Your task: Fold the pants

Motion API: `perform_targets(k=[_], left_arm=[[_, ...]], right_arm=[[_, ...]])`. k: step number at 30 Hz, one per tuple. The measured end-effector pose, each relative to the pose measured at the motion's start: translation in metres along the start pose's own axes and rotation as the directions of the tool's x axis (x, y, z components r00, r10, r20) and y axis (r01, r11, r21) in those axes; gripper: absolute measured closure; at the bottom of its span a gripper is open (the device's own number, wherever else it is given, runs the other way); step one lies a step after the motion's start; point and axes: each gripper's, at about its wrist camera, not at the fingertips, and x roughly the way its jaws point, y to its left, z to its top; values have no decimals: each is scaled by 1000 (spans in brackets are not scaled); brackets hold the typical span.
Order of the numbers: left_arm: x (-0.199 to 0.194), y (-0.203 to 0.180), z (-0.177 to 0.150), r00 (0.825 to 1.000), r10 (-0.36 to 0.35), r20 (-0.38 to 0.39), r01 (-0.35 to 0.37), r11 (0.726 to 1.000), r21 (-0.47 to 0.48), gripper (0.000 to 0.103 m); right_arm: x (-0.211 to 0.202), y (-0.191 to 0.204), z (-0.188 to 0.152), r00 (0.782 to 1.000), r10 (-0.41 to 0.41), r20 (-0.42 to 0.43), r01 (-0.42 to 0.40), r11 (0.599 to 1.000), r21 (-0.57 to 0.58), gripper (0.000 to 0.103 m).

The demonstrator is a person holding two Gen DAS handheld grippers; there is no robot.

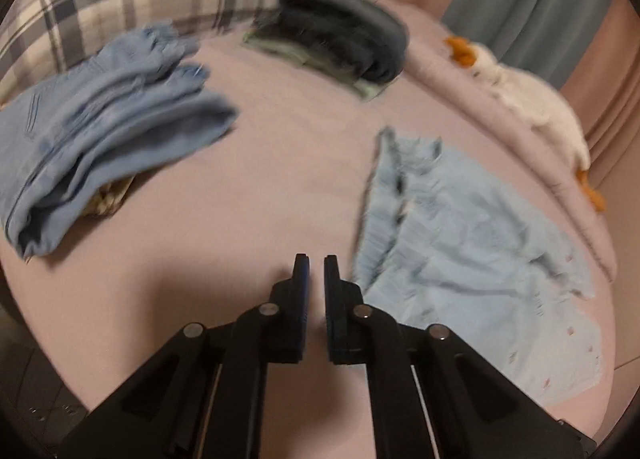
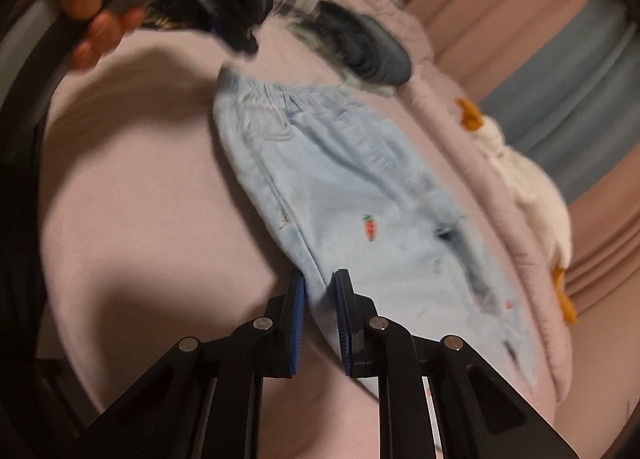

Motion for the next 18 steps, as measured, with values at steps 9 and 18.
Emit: perform_targets(k=[9, 18], left_arm=[[-17, -42, -6, 995, -95, 33, 88, 982, 170, 43], [20, -106, -12, 985, -168, -48, 174, 919, 353, 42]], right_arm=[[-18, -58, -19, 982, 171, 80, -188, 924, 332, 50], [-14, -218, -219, 990, 142, 0, -19, 129, 991, 49]])
